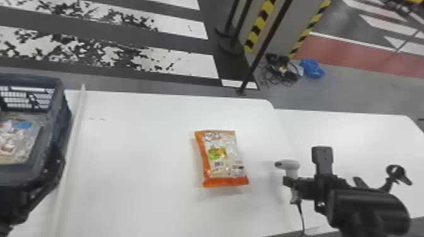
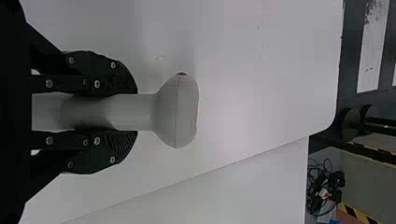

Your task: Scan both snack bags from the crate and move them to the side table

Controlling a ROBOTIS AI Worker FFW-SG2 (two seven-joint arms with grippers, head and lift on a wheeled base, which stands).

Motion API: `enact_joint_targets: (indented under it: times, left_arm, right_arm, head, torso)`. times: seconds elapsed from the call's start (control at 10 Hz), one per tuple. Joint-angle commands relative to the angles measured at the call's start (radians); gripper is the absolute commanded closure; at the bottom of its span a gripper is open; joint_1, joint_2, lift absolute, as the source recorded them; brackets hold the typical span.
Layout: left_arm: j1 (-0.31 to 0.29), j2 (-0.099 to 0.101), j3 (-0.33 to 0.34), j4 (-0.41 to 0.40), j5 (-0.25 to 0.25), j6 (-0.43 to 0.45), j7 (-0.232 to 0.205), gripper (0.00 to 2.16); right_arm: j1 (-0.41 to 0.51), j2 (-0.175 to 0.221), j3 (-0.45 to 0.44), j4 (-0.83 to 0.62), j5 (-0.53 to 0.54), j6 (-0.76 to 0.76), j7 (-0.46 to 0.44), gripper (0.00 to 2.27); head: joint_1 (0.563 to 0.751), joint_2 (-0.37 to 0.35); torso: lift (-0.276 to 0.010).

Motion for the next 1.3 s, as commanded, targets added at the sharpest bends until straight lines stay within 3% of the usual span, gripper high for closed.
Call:
enact_joint_targets:
  times: [0.0,0.5,0.9,1.2]
  left_arm:
    - [0.0,-0.003,-0.001,0.001,-0.001,0.0,0.0,0.04]
    - [0.0,-0.003,-0.001,0.003,-0.001,0.003,0.0,0.04]
    - [0.0,-0.003,-0.004,0.003,-0.001,0.003,0.0,0.04]
    - [0.002,-0.003,-0.008,0.003,-0.001,0.003,0.0,0.04]
  right_arm:
    - [0.04,0.032,0.008,-0.128,0.0,0.103,0.0,2.24]
    - [0.155,0.107,0.071,-0.476,-0.006,0.293,-0.003,2.24]
    - [0.186,0.137,0.177,-0.631,0.01,0.406,0.0,2.24]
    - [0.185,0.152,0.3,-0.697,0.084,0.461,0.0,2.24]
  head:
    - [0.695,-0.35]
    - [0.695,-0.348]
    - [0.695,-0.264]
    - [0.695,-0.181]
  torso:
    - [-0.029]
    - [-0.029]
    - [-0.029]
    - [-0.029]
